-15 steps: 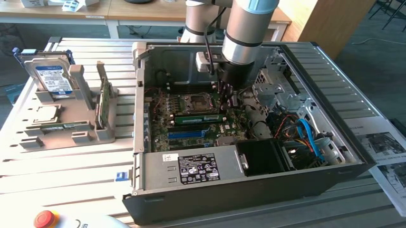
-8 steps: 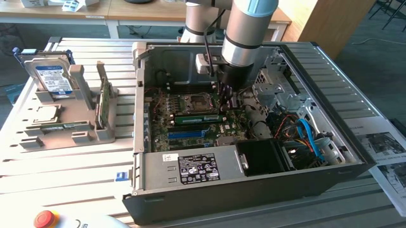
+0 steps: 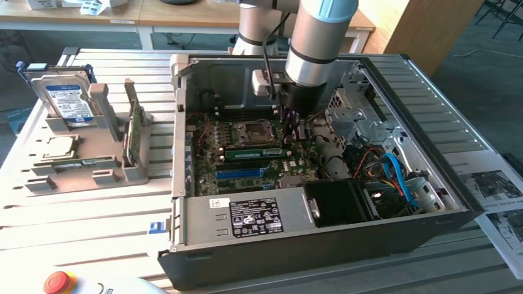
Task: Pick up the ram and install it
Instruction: 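Press down the ram until it locks into place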
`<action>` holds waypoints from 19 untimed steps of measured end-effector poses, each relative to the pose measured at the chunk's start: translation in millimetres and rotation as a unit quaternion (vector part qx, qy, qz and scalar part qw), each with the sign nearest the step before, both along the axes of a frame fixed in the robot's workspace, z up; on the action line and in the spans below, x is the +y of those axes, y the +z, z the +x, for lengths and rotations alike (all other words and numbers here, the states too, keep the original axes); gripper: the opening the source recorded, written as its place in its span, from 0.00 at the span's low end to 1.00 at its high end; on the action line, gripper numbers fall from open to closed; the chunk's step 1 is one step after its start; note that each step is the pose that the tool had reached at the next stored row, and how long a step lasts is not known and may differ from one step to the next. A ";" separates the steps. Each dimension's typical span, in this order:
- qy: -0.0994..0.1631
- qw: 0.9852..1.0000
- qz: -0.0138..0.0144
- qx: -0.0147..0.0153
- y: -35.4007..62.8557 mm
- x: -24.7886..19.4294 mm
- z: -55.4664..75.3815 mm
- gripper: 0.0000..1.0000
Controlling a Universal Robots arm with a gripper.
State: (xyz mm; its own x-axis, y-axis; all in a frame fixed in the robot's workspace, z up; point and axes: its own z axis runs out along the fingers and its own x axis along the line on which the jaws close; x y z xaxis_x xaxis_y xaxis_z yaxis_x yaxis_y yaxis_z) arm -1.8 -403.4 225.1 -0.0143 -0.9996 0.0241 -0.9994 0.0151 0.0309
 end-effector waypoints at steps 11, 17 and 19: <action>0.000 1.000 0.000 0.000 -1.2 0.0 0.0 0.10; 0.000 1.000 0.000 0.000 -1.9 0.0 0.0 0.10; 0.000 1.000 0.000 0.000 -2.1 0.0 0.0 0.10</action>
State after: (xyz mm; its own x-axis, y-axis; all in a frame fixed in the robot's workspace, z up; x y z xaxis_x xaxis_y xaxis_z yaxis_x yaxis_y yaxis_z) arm -1.8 -403.4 223.0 -0.0144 -0.9996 0.0240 -0.9994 0.0151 0.0310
